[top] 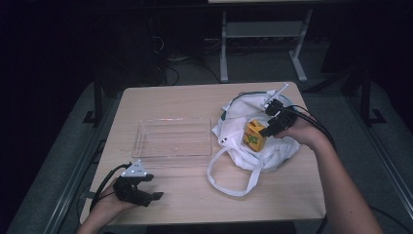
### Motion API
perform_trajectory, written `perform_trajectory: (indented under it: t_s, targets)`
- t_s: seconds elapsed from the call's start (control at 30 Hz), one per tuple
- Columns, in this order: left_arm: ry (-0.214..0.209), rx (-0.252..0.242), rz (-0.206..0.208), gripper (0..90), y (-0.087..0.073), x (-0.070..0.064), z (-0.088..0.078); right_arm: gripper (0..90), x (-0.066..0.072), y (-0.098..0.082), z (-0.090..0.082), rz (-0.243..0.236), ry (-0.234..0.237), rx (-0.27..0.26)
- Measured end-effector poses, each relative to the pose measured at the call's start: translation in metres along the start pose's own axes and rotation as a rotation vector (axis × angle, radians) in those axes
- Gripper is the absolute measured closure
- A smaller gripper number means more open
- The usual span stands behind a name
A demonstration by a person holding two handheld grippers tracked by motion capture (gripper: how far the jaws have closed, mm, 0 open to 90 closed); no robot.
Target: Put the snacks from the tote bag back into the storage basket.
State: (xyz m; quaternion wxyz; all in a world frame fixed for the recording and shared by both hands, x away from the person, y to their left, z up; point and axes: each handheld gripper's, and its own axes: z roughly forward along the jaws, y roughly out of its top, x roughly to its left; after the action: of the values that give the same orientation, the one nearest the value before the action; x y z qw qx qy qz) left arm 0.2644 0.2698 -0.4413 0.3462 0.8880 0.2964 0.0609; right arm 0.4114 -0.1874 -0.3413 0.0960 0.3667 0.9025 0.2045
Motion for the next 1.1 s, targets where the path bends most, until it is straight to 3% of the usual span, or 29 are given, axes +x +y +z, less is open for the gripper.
perform_trajectory:
  t_s: [0.7,0.87,1.1]
  targets:
    - [-0.006,0.0,0.001,22.4,0.0,-0.001,0.0,39.1,-0.001,0.015,0.031,0.048,0.011,-0.001]
    - [-0.007,-0.002,0.0,22.4,0.0,-0.001,0.0,41.5,-0.002,0.016,0.038,0.056,0.018,0.021]
    - [-0.008,-0.001,0.001,22.4,0.0,-0.001,-0.001,43.3,-0.001,0.016,0.043,0.067,0.016,0.01]
